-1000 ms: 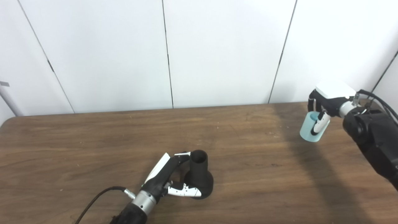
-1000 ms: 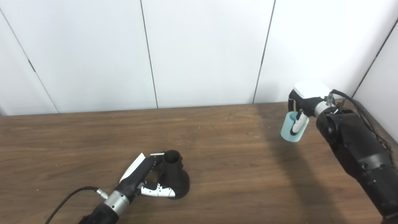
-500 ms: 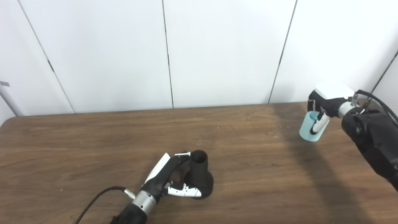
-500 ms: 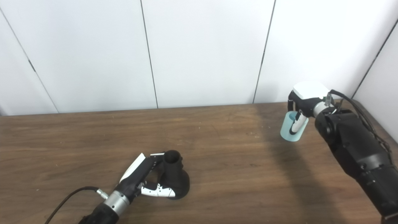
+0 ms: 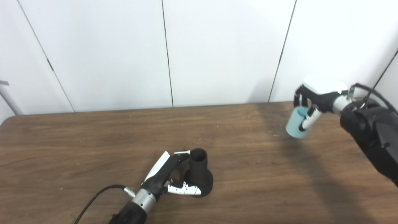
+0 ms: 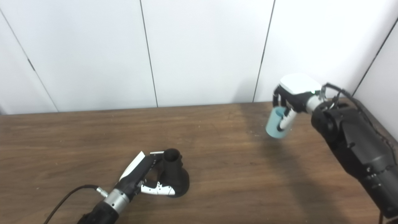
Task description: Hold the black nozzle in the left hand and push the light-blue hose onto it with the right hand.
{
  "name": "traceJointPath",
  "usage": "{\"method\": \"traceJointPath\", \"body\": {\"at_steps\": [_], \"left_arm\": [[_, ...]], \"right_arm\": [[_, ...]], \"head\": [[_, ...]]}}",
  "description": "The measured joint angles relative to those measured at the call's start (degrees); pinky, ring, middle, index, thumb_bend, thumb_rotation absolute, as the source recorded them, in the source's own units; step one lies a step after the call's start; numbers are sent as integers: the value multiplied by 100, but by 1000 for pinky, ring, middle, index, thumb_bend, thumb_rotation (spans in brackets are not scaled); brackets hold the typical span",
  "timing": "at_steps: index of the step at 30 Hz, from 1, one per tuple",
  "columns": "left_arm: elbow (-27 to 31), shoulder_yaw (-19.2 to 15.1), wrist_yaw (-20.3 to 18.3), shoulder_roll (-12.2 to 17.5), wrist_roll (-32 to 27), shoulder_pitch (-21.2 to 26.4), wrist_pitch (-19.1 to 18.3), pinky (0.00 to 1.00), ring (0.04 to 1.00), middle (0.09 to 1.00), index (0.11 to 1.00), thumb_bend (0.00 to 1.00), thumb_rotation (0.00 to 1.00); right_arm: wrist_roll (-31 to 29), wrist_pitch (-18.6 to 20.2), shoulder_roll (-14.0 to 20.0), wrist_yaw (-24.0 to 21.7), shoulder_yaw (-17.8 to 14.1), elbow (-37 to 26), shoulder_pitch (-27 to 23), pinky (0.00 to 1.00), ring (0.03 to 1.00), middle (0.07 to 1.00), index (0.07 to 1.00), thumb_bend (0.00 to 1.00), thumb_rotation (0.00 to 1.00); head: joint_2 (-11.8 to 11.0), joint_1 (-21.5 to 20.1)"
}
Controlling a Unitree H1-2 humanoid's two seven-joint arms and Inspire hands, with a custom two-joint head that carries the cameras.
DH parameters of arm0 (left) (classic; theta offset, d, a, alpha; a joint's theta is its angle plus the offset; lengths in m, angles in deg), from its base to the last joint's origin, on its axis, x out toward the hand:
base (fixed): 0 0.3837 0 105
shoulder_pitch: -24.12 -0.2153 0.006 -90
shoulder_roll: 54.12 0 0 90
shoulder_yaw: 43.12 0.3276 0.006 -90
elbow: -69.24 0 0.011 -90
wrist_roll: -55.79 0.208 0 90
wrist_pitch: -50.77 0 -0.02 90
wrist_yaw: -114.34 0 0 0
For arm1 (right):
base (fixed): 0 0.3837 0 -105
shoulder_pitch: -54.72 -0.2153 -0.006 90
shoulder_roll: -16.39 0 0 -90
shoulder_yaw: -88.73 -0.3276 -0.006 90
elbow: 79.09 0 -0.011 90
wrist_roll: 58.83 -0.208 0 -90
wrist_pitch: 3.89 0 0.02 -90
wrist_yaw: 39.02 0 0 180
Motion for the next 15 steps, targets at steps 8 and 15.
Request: {"method": "traceJointPath", "body": {"at_steps": [8,15], "left_arm": [[2,4,1,-32,21,4,-28,972,891,766,482,525,75],[2,6,25,-63,96,8,-37,951,891,766,482,525,74]], "right_arm": [[-287,-32,-221,-757,6,-1192,-257,228,306,413,521,522,0],[-455,-220,-475,-1138,68,-1502,-580,110,188,469,481,530,0]], "head": [[26,62],[18,105]]}}
